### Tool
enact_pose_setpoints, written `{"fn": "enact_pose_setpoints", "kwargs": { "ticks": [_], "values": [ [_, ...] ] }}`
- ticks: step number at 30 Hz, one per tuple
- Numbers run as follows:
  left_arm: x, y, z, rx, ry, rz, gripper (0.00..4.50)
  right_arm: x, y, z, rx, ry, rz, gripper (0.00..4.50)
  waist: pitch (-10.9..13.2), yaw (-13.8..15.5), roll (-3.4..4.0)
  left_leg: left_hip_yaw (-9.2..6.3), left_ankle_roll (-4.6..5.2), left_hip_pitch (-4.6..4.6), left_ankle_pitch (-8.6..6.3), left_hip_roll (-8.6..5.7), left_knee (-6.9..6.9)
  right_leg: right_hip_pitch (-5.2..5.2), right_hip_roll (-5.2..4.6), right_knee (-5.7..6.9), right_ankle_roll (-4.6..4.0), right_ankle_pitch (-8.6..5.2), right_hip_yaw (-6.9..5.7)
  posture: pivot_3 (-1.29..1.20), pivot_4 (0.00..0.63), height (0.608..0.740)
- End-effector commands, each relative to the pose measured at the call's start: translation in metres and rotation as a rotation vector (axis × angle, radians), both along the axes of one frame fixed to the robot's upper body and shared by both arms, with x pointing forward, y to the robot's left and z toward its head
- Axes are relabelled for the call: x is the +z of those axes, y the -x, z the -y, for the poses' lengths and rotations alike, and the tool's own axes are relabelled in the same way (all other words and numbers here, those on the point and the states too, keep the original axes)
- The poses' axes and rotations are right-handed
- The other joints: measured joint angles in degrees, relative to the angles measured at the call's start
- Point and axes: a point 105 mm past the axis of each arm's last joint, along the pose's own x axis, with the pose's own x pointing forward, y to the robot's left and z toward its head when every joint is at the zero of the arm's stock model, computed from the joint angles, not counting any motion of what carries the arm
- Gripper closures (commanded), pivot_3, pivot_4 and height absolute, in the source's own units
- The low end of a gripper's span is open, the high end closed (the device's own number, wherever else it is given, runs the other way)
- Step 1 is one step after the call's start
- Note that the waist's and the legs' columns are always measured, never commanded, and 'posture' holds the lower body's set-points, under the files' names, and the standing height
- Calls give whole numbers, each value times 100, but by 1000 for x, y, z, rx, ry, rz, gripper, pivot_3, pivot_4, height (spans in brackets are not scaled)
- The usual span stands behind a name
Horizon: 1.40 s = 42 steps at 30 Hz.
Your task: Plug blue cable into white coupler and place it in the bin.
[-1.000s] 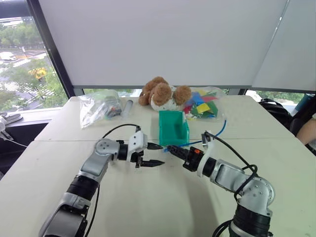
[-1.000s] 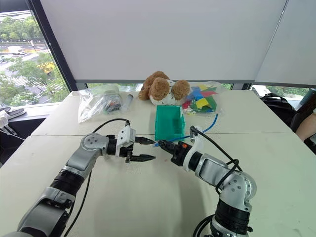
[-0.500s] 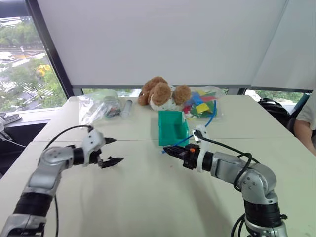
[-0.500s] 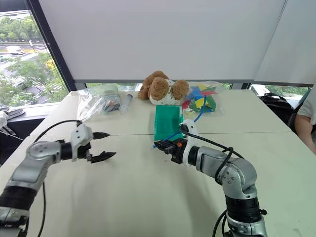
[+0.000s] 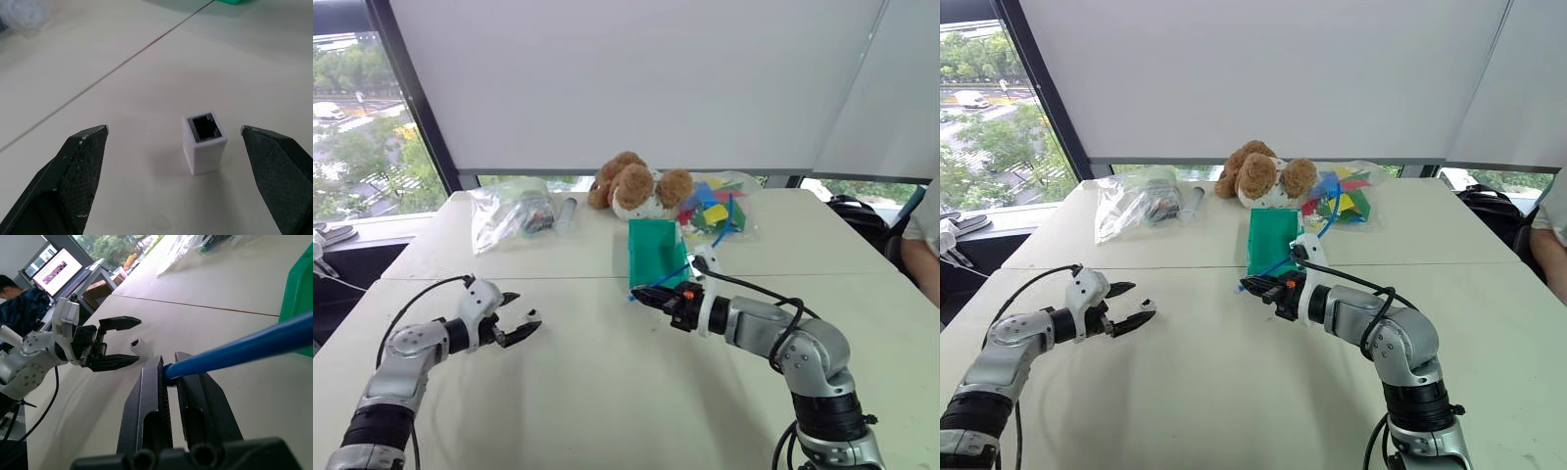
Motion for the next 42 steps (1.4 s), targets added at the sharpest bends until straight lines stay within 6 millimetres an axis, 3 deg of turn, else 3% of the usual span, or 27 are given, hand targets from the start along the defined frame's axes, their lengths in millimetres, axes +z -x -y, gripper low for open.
{"fn": "enact_pose_setpoints", "kwargs": {
  "ticks": [1,4,10,11,17,21,25,33,42],
  "values": [
    [4,-5,2,-5,45,23,37,13,3,-1,4,-11,63,4500,0,3,0,0,0,0,0,0,0,0,0,0,0,0,0,0,150,740],
    [-1,-8,4,-3,69,5,920,14,3,1,-8,-9,68,4500,0,7,-1,1,0,0,0,-1,0,1,-2,0,0,0,0,0,150,740],
    [-2,-11,21,-70,119,-13,4117,15,5,6,-22,6,82,4500,0,10,-1,1,0,-2,0,-1,0,-1,-6,0,0,0,0,0,150,740],
    [0,-11,25,-91,125,-17,4162,16,6,7,-20,12,87,4500,0,11,-1,1,0,-3,0,-1,0,-1,-7,-1,0,0,0,0,150,740],
    [21,-1,91,-464,107,-53,4151,22,17,21,105,289,271,4500,0,31,-1,2,0,-12,-1,-8,3,0,-15,-11,-1,0,-3,0,150,740],
    [19,11,133,-718,25,-93,4151,14,21,28,245,529,407,4500,0,3,-1,7,3,-13,-2,-8,4,3,5,-17,0,0,-6,0,150,740],
    [6,18,174,-899,-80,-109,4151,6,13,29,324,636,457,4500,2,-12,-4,14,4,-11,-2,-3,7,1,19,-12,3,-1,-5,0,150,740],
    [-23,17,196,-961,-253,-111,4151,-9,9,23,429,719,466,4500,3,16,-6,12,5,-12,-2,2,12,0,22,-10,3,-1,-5,0,150,740],
    [-32,14,198,-943,-277,-97,4151,-25,12,10,507,747,461,4500,2,128,-7,4,5,-9,-1,-3,28,13,14,-10,2,0,-6,0,150,740]
  ]
}}
